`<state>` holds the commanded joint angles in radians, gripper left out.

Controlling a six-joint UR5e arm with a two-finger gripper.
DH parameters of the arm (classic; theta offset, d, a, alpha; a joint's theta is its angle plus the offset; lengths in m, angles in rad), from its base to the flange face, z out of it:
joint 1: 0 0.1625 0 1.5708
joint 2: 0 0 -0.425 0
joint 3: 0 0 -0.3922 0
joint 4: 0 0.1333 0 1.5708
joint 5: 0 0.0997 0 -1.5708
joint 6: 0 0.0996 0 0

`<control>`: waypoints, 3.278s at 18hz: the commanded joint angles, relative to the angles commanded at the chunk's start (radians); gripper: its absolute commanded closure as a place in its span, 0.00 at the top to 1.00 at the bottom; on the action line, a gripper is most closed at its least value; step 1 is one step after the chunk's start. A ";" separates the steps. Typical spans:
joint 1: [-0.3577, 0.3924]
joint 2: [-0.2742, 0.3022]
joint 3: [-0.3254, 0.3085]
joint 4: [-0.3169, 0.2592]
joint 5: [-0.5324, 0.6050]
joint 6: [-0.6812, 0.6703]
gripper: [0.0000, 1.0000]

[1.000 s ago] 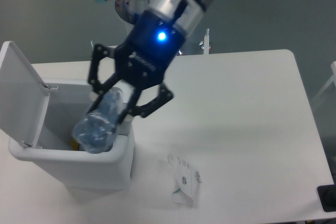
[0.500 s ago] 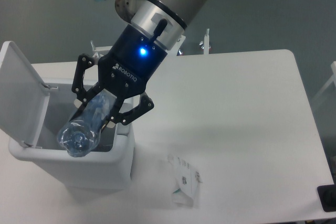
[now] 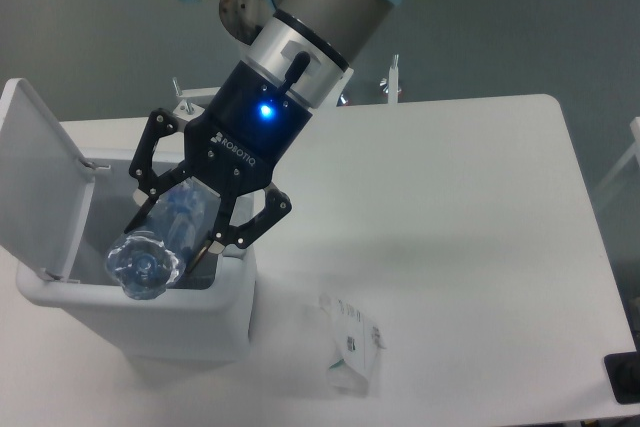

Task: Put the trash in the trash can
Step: 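Open the gripper to drop the bottle into the bin, then move the gripper back and lower it onto the white paper packet, then close the gripper on the white paper packet and lift it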

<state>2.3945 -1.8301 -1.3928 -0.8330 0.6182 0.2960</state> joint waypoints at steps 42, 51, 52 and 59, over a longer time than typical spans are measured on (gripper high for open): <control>-0.025 -0.350 -0.097 -0.014 0.851 0.186 0.00; 0.008 -0.336 -0.009 -0.014 0.832 0.161 0.00; 0.017 -0.330 0.004 -0.014 0.812 0.147 0.00; 0.103 -0.223 0.072 -0.014 0.569 0.092 0.00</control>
<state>2.4972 -2.0527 -1.3208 -0.8468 1.1877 0.3882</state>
